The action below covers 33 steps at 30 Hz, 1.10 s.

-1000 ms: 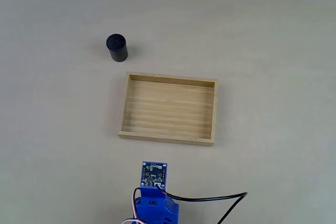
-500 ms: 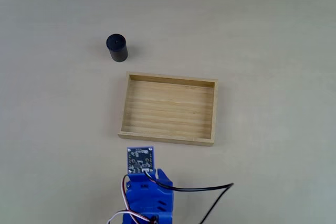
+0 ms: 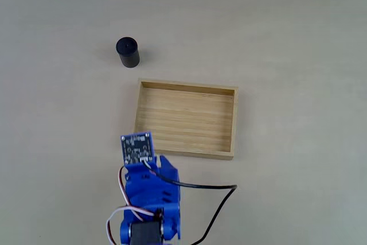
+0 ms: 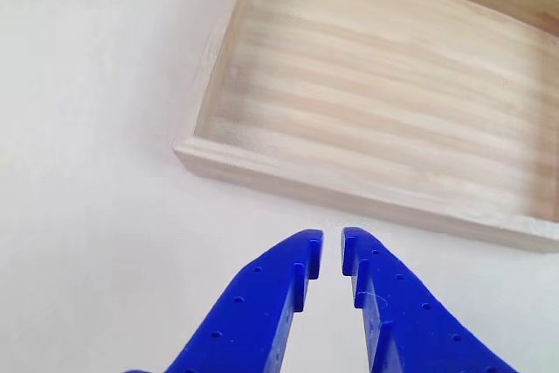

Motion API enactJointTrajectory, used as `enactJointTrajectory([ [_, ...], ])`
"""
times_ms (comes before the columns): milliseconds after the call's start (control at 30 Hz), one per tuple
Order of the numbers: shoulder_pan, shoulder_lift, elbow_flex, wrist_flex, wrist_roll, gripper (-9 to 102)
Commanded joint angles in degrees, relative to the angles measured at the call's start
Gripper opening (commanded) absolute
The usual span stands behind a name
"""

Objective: Place the black cylinder in the wooden box then return to rest.

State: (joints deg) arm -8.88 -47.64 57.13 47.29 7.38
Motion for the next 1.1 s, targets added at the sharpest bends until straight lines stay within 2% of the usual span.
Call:
enactJointTrajectory([
  [0, 0.8, 6.8, -11.0, -5.9, -0.9, 11],
  [200, 1.7, 17.8, -20.3, -10.8, -3.1, 21],
  [300, 1.7, 23.5, -25.8, -11.8, -3.9, 23],
  [1067, -2.4, 57.1, -56.7, -18.3, -4.7, 27],
])
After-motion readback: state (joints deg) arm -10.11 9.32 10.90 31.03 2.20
